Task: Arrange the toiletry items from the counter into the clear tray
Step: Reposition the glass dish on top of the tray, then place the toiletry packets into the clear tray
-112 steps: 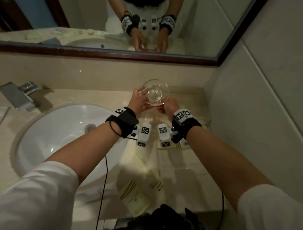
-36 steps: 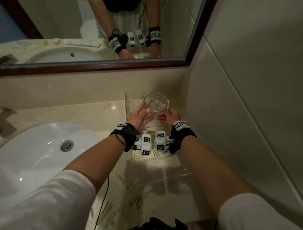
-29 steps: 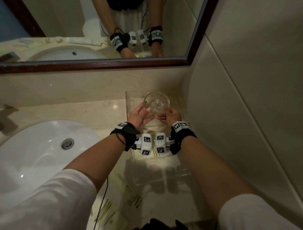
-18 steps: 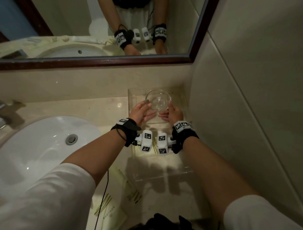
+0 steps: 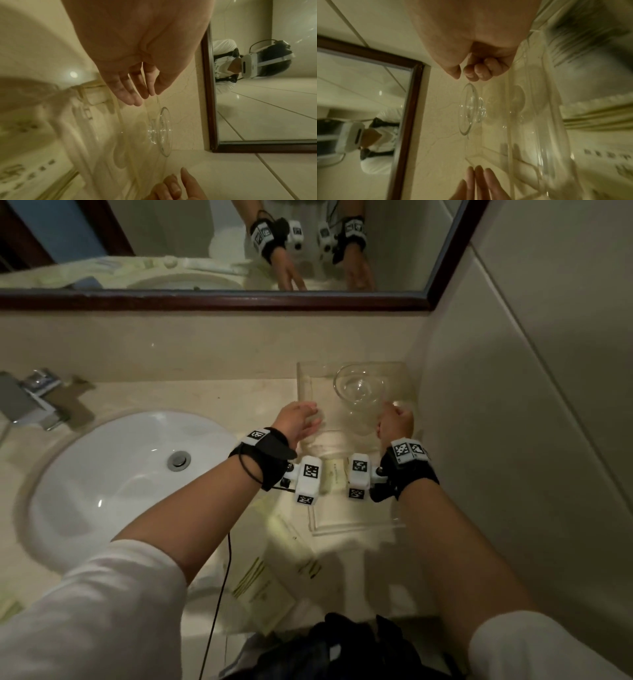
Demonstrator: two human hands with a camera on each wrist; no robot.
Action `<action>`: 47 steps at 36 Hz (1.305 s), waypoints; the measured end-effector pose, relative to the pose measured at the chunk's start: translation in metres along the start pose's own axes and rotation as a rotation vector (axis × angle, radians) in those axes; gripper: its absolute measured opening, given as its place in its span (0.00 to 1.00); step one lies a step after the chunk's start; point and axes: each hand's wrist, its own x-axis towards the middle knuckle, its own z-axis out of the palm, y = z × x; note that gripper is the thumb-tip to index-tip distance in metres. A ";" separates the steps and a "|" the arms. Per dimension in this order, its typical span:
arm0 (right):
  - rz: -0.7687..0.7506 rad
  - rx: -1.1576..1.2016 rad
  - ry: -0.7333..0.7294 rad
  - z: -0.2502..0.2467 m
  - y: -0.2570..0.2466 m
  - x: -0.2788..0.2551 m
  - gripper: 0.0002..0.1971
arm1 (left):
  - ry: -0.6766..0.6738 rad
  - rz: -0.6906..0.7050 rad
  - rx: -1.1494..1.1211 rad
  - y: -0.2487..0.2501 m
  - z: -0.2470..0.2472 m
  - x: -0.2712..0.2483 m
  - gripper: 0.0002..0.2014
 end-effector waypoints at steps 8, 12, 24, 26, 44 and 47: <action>0.040 0.168 0.115 -0.001 0.031 -0.074 0.07 | 0.035 -0.031 0.179 -0.016 -0.055 -0.039 0.07; 0.057 0.135 0.218 0.001 0.053 -0.109 0.09 | 0.019 -0.133 0.231 -0.028 -0.085 -0.054 0.09; 0.231 -0.055 0.299 -0.034 0.101 -0.193 0.13 | -0.036 -0.248 0.517 -0.058 -0.135 -0.070 0.10; 0.294 -0.080 0.263 -0.037 0.108 -0.204 0.16 | -0.033 -0.221 0.585 -0.063 -0.137 -0.071 0.19; 0.302 -0.719 -0.069 -0.034 0.118 -0.257 0.20 | -0.145 -0.089 0.862 -0.068 -0.138 -0.082 0.18; 0.252 -0.787 -0.028 -0.030 0.119 -0.260 0.23 | -0.162 -0.050 0.993 -0.069 -0.137 -0.079 0.19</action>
